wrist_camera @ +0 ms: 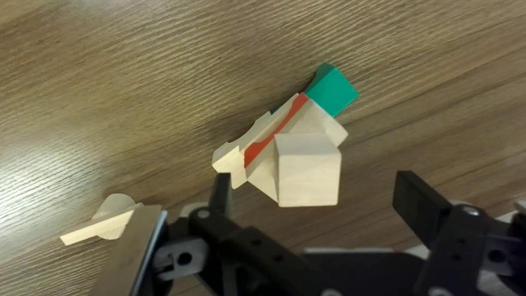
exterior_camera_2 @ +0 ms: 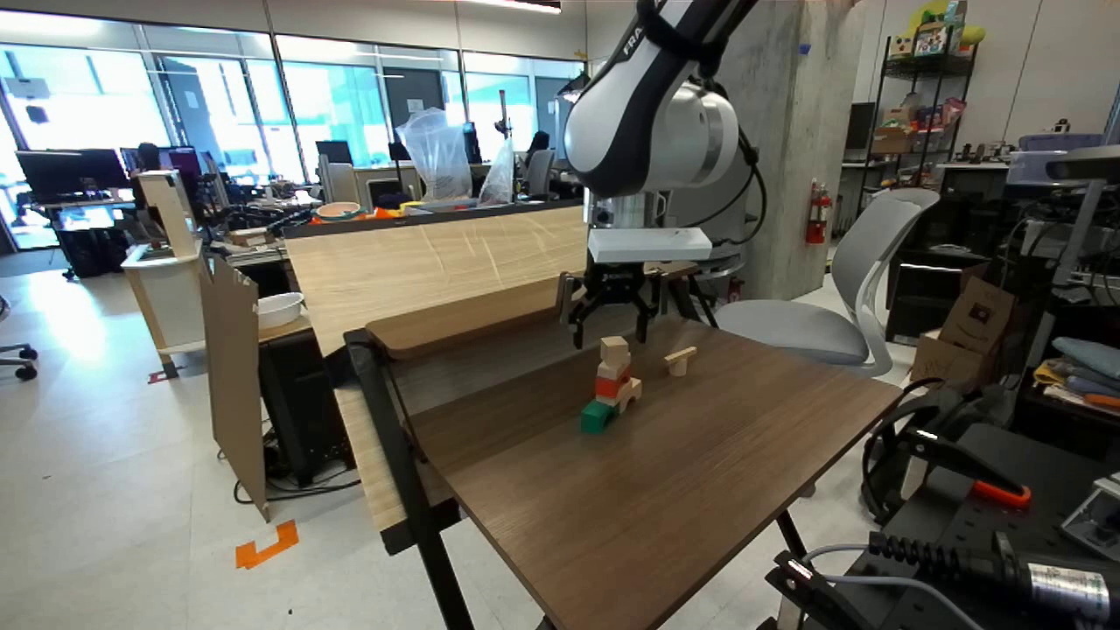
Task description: Put the wooden block on the right side of the table on top of the stacked blocks
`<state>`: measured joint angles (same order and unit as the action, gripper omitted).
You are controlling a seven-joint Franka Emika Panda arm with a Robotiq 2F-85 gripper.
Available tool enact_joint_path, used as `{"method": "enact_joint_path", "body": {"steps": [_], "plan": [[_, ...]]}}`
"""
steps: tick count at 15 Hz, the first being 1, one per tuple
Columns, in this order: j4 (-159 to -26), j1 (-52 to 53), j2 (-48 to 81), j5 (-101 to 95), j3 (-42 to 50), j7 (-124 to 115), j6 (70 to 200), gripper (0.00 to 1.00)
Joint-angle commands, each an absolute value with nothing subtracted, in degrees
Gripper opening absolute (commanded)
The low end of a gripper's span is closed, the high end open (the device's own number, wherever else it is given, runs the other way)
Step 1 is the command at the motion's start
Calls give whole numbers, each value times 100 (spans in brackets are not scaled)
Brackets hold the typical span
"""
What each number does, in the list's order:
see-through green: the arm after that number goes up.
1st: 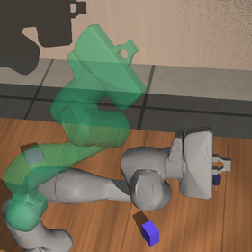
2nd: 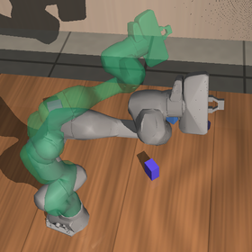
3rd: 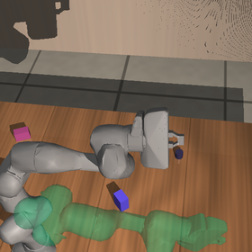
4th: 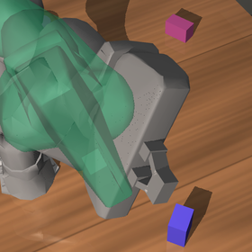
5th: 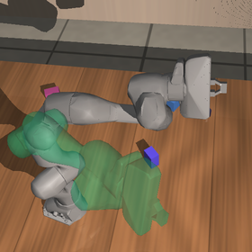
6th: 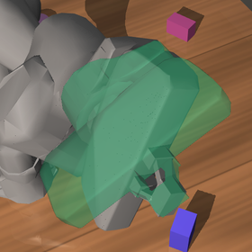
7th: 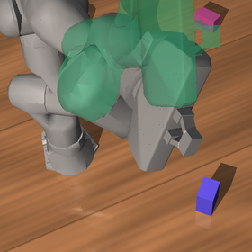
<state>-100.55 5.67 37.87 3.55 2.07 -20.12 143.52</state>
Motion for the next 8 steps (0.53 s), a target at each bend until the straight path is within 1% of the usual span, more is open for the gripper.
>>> {"method": "enact_joint_path", "body": {"steps": [1, 4, 5, 8], "plan": [[-10218, 685, 3448, 185, 385, -2073, 13978, 100], [-10484, 679, 2998, -14, 506, -2033, 13818, 100], [-10129, 592, 3497, 142, 373, -2010, 14034, 100], [-10295, 574, 3180, 63, 419, -2014, 13916, 100]]}}
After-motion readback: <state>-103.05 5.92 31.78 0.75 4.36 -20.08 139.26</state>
